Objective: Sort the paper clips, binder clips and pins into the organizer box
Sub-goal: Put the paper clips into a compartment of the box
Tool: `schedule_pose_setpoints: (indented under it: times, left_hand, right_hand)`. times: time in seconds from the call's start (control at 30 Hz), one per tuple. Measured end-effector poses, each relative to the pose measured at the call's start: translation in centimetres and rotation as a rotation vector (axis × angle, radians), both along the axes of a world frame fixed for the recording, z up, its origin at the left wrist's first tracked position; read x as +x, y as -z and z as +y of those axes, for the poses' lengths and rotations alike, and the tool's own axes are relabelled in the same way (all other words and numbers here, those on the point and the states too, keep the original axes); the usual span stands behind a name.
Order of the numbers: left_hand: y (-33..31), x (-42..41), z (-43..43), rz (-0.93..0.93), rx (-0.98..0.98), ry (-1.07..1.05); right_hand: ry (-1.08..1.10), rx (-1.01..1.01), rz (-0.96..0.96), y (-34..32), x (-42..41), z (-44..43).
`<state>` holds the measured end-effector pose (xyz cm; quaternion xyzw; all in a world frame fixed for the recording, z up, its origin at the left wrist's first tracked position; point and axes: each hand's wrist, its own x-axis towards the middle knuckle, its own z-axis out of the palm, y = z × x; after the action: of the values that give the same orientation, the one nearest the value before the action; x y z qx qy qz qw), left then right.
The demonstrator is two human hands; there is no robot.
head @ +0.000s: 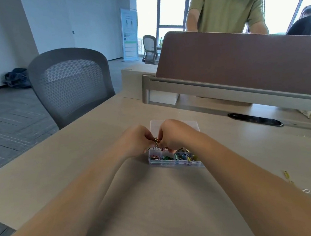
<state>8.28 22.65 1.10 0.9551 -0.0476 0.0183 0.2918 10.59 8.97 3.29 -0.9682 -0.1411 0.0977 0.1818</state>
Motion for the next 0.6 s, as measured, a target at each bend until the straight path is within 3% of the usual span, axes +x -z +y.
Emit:
schedule_pose_setpoints:
  times: [0.6]
  left_hand:
    - [0.9,0.7,-0.9,-0.032,0.095,0.038]
  right_hand:
    - [-0.068,-0.157,-0.131,0.7,0.0,-0.9]
